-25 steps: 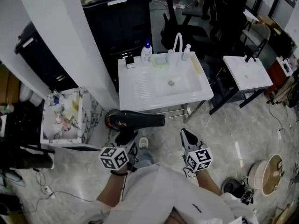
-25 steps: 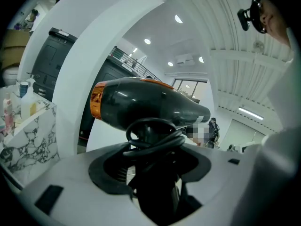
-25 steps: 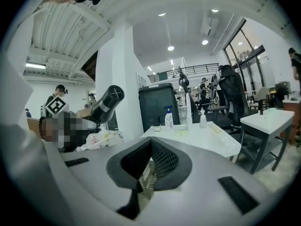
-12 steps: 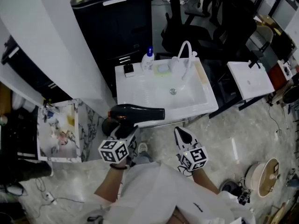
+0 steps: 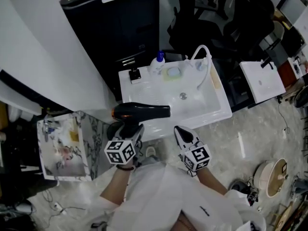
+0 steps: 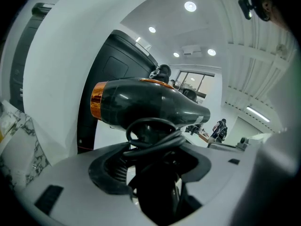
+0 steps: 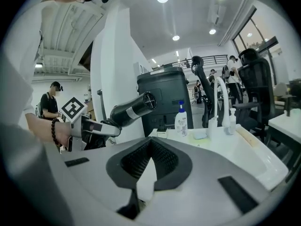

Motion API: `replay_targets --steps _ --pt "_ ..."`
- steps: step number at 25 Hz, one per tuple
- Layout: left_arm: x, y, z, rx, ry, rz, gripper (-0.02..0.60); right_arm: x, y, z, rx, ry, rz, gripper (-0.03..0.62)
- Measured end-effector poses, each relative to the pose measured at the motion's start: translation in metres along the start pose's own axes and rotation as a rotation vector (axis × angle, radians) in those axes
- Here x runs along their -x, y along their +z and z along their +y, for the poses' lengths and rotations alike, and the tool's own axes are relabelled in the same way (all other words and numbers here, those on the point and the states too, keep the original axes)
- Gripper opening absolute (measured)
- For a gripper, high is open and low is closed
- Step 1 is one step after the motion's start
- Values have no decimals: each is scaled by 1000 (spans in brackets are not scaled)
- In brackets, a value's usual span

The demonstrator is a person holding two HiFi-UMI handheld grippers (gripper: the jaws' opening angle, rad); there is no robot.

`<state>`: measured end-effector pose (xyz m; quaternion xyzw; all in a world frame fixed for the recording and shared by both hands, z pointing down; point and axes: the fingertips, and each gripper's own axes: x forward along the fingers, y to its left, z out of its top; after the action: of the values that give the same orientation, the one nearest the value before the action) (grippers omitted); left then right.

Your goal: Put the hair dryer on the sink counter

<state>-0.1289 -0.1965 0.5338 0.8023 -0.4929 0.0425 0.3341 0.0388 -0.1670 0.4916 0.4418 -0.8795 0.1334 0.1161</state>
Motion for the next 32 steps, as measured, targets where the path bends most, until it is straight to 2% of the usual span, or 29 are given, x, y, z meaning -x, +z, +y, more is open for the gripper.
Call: replay_targets --steps 7,14,21,32 --pt "-36 1 27 7 30 37 282 -36 6 -9 -30 -7 11 17" --pt "-57 -4 30 28 56 50 282 -58 -5 -10 -46 27 45 17" --pt "-77 -3 40 16 119 71 284 -77 -10 -26 -34 61 79 17" --pt "-117 -23 53 7 201 150 282 -116 -33 -35 -53 99 127 17"
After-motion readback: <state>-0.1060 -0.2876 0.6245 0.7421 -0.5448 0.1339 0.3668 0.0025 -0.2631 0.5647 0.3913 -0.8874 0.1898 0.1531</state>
